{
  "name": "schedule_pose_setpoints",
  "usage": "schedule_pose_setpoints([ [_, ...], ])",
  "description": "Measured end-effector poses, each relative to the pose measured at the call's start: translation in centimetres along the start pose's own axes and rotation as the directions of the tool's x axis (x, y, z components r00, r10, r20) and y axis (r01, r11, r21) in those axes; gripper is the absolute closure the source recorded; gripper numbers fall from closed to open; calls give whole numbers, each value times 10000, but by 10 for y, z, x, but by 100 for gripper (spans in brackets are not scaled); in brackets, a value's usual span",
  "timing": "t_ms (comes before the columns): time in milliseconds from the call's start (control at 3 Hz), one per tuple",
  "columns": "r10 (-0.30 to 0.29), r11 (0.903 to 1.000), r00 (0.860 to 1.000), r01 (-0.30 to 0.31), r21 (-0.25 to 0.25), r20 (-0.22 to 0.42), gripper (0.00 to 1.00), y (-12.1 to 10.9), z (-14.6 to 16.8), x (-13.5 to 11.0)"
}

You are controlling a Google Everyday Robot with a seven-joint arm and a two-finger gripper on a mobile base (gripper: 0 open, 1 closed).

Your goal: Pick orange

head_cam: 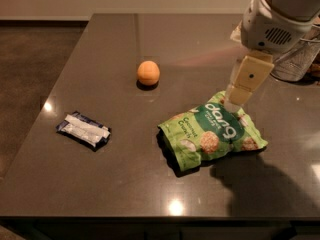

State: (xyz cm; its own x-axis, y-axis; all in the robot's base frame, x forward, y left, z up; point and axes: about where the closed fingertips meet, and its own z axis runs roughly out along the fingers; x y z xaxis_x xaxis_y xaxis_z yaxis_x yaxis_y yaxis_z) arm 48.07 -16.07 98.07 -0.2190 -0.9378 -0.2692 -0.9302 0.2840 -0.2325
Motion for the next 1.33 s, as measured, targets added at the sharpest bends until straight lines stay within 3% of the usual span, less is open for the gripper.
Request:
schedule_pose_setpoints([
  [333,718,9974,9961,-714,-98,504,0,-21,20,-40],
  [667,1561,9875,9827,-1530,-382,997,0,-42,45,-74],
  [1333,2455,9659,9553,-2266,-1256,1645,0,-64,106,-131],
])
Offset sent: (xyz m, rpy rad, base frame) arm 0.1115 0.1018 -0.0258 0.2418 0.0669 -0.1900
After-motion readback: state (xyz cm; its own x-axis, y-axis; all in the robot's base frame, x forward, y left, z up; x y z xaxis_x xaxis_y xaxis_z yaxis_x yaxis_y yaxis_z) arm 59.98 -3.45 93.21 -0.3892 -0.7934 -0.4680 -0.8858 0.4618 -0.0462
